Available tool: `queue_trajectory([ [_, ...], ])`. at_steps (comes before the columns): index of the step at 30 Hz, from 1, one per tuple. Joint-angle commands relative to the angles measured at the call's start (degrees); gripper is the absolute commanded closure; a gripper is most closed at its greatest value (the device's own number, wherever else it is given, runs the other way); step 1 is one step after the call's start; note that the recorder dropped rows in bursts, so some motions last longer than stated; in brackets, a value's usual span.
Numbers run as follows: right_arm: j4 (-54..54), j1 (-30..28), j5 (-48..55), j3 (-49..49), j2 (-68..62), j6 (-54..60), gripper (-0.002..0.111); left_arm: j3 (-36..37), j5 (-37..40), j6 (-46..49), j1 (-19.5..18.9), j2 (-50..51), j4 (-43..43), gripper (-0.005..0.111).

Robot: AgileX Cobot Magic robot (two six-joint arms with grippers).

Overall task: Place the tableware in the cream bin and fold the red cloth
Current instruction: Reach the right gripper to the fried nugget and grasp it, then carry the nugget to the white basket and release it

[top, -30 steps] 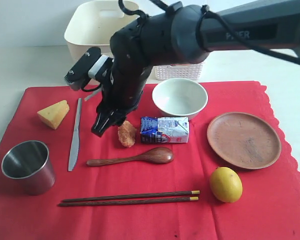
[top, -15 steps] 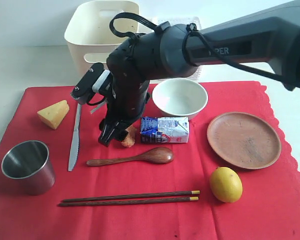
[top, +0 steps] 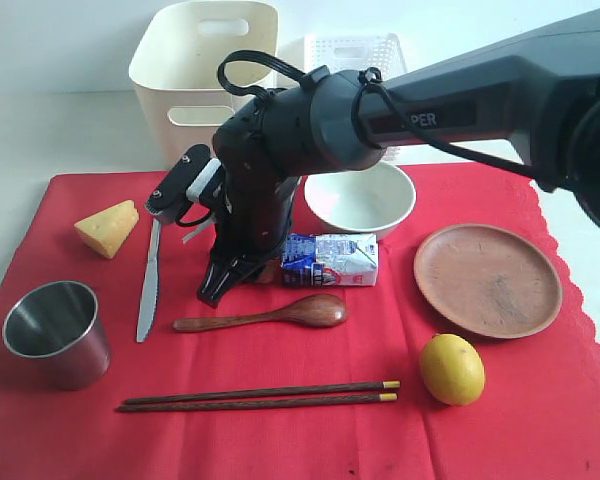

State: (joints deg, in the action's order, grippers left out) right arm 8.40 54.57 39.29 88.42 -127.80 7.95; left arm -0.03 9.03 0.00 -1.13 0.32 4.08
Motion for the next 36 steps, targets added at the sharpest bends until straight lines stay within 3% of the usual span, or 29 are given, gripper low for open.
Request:
queue_trajectory([
  [1, 0.7, 0.1, -0.6, 0.0, -0.2, -0.1, 0.094, 0.0, -0.2, 0.0, -0.1, -0.3, 0.1, 0.107],
  [25, 0.8, 0.0, -1.3, 0.0, 9.0, -0.2, 0.096, 0.0, -0.2, 0.0, -0.1, -0.3, 0.1, 0.107],
  [31, 2.8, -0.1, -1.9, 0.0, 11.0, -0.2, 0.108, 0.0, -0.2, 0.0, -0.1, -0.3, 0.1, 0.107],
  [36, 4.0, -1.6, -2.0, 0.0, 11.2, -0.2, 0.108, 0.0, -0.2, 0.0, -0.1, -0.3, 0.1, 0.107],
])
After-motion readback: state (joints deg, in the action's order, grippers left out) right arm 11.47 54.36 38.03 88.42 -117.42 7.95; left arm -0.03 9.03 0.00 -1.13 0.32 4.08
